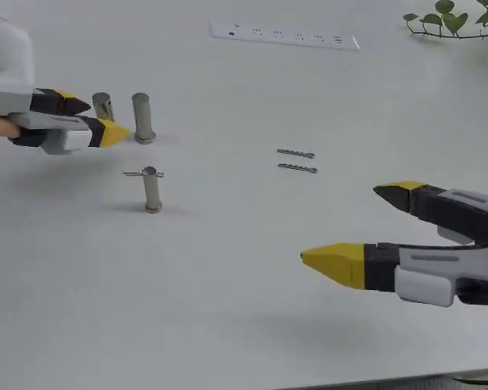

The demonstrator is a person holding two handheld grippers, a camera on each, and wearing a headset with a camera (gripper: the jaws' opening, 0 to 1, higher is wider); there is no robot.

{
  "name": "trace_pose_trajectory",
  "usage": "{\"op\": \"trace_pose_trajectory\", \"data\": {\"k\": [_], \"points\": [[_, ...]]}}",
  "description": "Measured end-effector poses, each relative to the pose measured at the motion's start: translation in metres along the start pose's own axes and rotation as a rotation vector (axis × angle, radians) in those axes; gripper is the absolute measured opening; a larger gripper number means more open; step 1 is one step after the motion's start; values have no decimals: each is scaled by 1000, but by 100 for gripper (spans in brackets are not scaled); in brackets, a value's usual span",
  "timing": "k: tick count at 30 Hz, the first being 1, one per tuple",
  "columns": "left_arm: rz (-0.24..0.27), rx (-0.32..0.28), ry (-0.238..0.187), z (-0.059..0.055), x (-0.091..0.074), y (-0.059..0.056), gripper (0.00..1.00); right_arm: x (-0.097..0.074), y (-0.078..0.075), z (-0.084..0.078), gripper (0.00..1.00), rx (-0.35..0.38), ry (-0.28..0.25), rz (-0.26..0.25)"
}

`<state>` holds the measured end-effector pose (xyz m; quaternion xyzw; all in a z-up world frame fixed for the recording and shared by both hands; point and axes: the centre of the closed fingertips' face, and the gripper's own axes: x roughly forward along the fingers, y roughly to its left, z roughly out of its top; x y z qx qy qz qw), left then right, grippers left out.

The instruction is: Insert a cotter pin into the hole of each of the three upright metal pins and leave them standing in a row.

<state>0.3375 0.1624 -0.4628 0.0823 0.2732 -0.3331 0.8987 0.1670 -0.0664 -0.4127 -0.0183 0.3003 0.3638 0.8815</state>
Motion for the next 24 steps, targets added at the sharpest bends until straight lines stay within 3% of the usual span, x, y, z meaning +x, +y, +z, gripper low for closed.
{"op": "trace_pose_trajectory", "data": {"k": [8,18,24], "points": [[12,-20,-14,1,4,1,23,0,1,-2,87,-6,7,3],[-32,-36,-30,5,5,-10,11,1,3,-6,87,-7,17,15],[-22,20,-29,6,1,-15,10,3,6,-6,87,-14,20,25]]}}
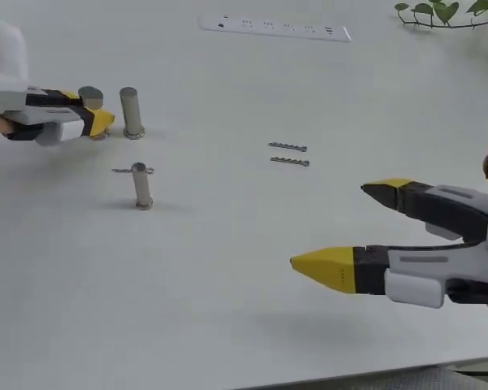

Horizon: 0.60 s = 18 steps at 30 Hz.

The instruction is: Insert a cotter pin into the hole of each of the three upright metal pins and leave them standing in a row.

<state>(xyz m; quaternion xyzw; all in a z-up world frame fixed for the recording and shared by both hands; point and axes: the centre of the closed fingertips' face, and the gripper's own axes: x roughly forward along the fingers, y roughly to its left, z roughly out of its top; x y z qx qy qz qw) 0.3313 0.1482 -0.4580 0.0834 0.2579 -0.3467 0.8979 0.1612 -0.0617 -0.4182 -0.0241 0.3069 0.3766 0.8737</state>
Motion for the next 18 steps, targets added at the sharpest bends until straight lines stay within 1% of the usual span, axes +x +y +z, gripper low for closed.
{"op": "trace_pose_trajectory", "data": {"k": [1,3,7,9,10,11,12,15,17,18], "points": [[4,7,1,0,0,-1,10,0,0,0,87,1,1,1],[12,10,5,0,1,4,10,1,1,0,87,-1,1,2],[18,6,12,0,-2,2,9,1,1,0,88,-1,-1,2],[23,-4,7,2,-8,0,9,0,1,1,88,1,-7,0],[33,-27,7,3,-10,0,9,0,0,1,88,2,-9,-1],[36,-33,0,6,-15,-2,9,-1,0,2,88,3,-11,-2],[38,-31,-6,8,-17,-6,9,-1,0,2,88,3,-11,-3],[47,-10,-13,12,-28,-11,9,-1,1,3,88,2,-21,-2],[54,-9,-8,13,-35,-13,9,-1,1,4,88,2,-24,-1],[66,-11,-2,14,-39,-14,9,-2,1,4,88,1,-27,1]]}}
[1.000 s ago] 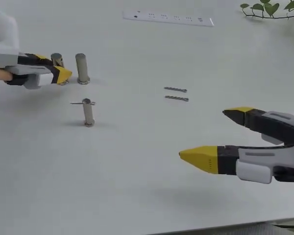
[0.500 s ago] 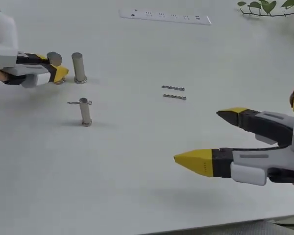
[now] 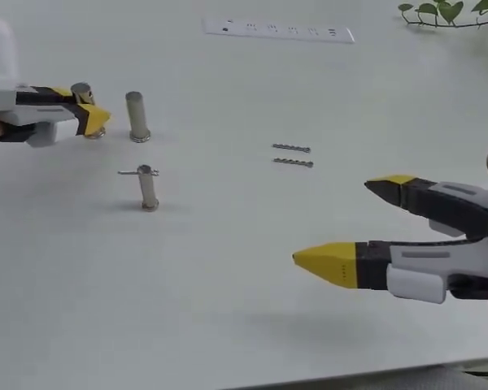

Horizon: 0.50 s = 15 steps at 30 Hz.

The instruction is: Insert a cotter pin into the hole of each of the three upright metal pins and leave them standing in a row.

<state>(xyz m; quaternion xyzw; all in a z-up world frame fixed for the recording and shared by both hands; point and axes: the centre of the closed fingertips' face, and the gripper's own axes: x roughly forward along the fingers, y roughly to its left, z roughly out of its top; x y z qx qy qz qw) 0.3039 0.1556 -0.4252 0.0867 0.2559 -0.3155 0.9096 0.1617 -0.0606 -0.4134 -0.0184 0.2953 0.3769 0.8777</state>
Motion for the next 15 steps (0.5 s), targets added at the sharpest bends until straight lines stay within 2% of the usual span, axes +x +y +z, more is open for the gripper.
{"op": "trace_pose_trajectory", "data": {"k": [2,6,11,15], "points": [[19,-13,1,1,-9,0,9,0,0,1,88,1,-5,2],[27,-32,-14,6,-24,-3,9,-1,0,2,87,0,-10,4],[46,-3,-21,12,-45,-10,9,-1,1,5,87,0,-24,14],[52,18,-21,13,-54,-15,9,-2,2,6,87,-4,-30,18]]}}
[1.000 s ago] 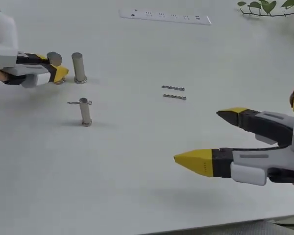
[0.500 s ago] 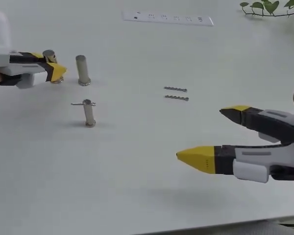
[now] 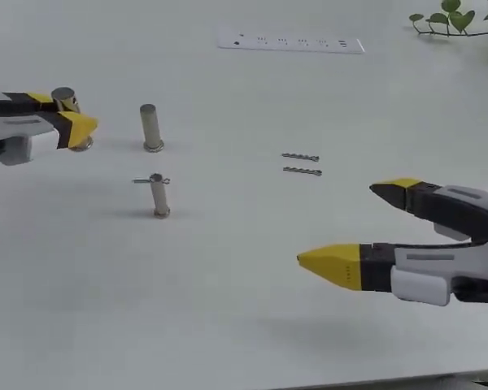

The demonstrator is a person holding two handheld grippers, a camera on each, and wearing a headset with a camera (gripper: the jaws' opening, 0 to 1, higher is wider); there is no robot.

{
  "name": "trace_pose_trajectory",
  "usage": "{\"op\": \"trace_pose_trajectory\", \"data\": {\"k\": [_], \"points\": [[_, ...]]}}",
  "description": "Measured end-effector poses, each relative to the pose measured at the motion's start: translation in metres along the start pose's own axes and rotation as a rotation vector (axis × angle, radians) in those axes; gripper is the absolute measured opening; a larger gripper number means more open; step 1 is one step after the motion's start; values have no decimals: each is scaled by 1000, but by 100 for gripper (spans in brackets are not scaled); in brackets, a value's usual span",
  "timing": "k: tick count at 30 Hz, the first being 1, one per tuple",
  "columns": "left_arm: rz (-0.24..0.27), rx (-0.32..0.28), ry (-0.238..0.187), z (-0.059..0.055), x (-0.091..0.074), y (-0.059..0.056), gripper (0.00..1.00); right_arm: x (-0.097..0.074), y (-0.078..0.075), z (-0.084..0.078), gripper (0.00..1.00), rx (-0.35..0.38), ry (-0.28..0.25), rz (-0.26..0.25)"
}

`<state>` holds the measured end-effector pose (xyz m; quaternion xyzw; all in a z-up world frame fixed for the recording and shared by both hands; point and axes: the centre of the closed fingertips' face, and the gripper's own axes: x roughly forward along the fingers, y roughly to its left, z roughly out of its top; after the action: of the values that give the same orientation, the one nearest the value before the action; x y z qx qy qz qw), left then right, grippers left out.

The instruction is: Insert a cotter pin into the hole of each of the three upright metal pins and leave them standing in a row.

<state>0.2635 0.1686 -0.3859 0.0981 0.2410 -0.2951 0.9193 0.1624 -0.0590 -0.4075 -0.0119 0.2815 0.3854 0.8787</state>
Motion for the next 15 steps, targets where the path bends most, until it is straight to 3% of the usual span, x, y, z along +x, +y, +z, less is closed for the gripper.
{"op": "trace_pose_trajectory", "data": {"k": [7,15], "points": [[-20,20,-5,2,-13,-14,9,-3,-1,2,87,1,-13,2],[-59,44,-7,6,-25,-47,9,-2,-3,3,87,11,-26,7]]}}
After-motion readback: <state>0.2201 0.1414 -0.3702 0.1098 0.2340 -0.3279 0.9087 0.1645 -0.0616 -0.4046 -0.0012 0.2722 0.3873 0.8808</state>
